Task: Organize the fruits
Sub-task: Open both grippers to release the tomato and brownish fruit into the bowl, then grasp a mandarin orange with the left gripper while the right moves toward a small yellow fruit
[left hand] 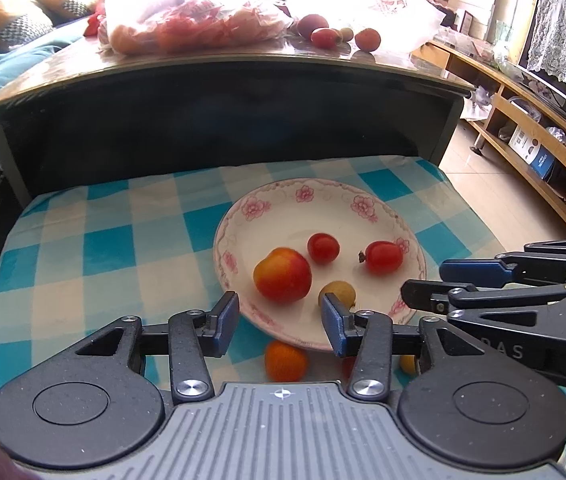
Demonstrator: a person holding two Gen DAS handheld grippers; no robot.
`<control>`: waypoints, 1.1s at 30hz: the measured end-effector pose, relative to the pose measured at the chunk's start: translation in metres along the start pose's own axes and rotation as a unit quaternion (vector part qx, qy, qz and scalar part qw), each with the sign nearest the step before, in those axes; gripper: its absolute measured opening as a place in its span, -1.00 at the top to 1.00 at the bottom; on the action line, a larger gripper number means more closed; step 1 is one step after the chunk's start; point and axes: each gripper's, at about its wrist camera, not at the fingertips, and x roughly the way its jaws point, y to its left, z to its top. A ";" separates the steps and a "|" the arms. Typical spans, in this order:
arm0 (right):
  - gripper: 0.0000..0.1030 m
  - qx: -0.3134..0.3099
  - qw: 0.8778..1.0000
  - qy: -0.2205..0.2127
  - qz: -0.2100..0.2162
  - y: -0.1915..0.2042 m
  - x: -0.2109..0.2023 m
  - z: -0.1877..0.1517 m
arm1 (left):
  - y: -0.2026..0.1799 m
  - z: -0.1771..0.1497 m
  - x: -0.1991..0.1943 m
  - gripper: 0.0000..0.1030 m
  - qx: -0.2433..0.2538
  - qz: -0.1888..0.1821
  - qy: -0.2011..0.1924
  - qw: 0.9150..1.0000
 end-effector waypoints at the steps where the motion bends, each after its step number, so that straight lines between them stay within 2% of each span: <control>1: 0.28 -0.001 1.000 0.001 0.000 0.001 -0.001 -0.001 | 0.001 -0.002 -0.001 -0.05 -0.001 0.001 0.002 1.000; 7: 0.28 -0.007 1.000 0.012 -0.001 0.006 -0.008 -0.015 | 0.004 -0.017 -0.011 -0.05 0.004 0.005 0.014 1.000; 15: 0.28 -0.003 1.000 0.021 0.001 0.009 -0.019 -0.031 | 0.002 -0.040 -0.019 -0.05 -0.013 -0.009 0.046 0.999; 22: 0.28 0.004 1.000 0.021 0.001 0.004 -0.027 -0.038 | -0.001 -0.053 -0.006 -0.03 -0.025 -0.014 0.079 0.996; 29: 0.28 0.009 1.000 0.027 0.003 -0.003 -0.023 -0.044 | -0.006 -0.056 0.009 -0.02 -0.024 -0.001 0.085 0.996; 31: 0.28 0.010 0.999 0.032 0.002 -0.005 -0.021 -0.045 | -0.008 -0.058 0.013 0.03 -0.020 0.005 0.088 0.996; 33: 0.28 0.012 0.999 0.035 0.001 -0.007 -0.019 -0.046 | -0.011 -0.061 0.013 0.19 -0.009 0.012 0.084 0.996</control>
